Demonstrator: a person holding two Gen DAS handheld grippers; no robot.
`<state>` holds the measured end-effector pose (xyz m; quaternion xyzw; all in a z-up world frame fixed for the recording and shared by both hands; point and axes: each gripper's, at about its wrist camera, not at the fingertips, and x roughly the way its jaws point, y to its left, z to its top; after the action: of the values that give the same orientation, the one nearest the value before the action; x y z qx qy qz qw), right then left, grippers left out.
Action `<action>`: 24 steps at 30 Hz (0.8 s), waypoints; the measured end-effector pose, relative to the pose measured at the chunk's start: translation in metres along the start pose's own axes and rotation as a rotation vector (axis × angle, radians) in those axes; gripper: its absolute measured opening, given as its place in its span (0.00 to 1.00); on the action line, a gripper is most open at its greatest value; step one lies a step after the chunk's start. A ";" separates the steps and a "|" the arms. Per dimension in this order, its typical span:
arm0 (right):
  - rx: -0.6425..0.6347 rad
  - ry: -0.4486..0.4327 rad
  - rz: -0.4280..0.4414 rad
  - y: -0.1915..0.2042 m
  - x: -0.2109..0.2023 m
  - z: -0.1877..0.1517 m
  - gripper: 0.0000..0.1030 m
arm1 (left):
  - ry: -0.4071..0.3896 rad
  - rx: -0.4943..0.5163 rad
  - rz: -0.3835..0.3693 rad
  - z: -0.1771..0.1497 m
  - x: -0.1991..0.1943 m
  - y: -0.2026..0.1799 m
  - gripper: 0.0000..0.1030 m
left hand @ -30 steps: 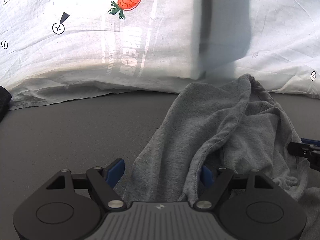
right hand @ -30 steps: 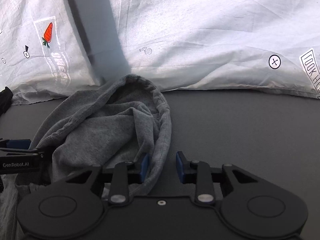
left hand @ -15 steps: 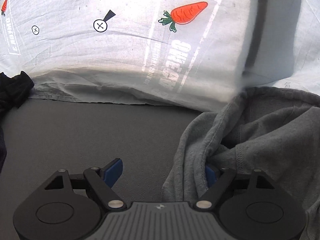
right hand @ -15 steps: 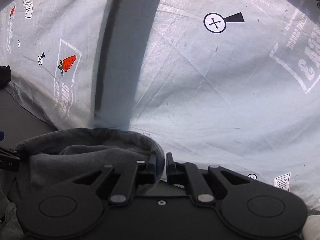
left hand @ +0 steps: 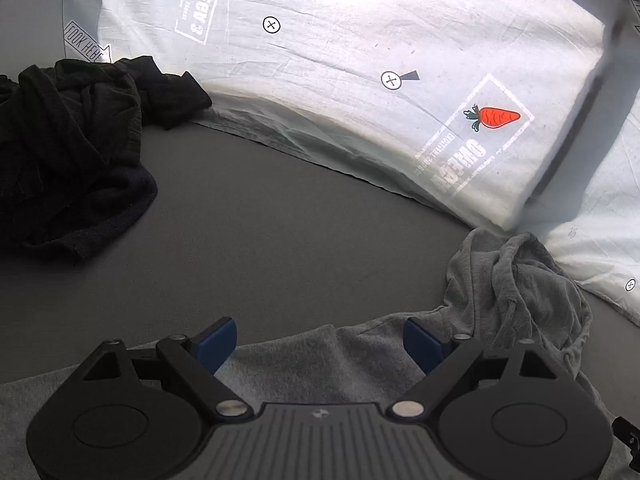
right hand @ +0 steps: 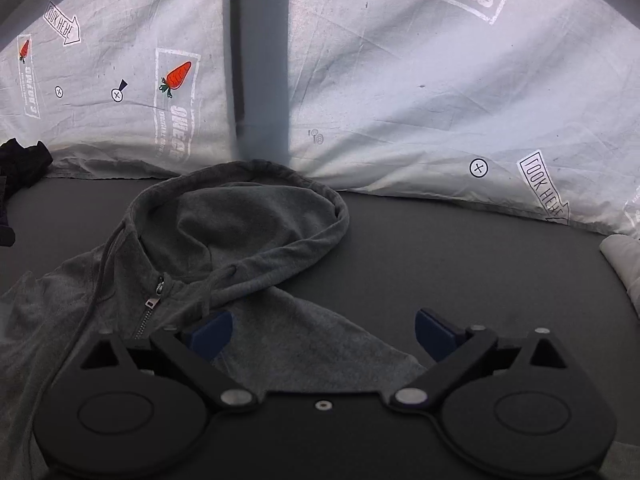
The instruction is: Fold clothes
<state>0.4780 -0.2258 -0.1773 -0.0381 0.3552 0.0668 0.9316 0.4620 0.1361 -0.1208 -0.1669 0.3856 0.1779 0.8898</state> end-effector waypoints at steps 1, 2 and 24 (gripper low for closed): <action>-0.009 0.015 0.000 0.004 -0.009 -0.013 0.99 | 0.011 -0.025 0.048 -0.012 -0.010 0.021 0.88; -0.022 0.028 -0.005 0.009 -0.018 -0.028 0.99 | 0.025 -0.048 0.100 -0.024 -0.018 0.041 0.88; 0.048 -0.004 -0.007 0.038 -0.074 -0.146 1.00 | -0.027 -0.375 0.492 -0.119 -0.104 0.252 0.90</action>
<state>0.3215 -0.2124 -0.2374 -0.0166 0.3549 0.0551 0.9331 0.2084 0.2872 -0.1604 -0.2276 0.3631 0.4583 0.7787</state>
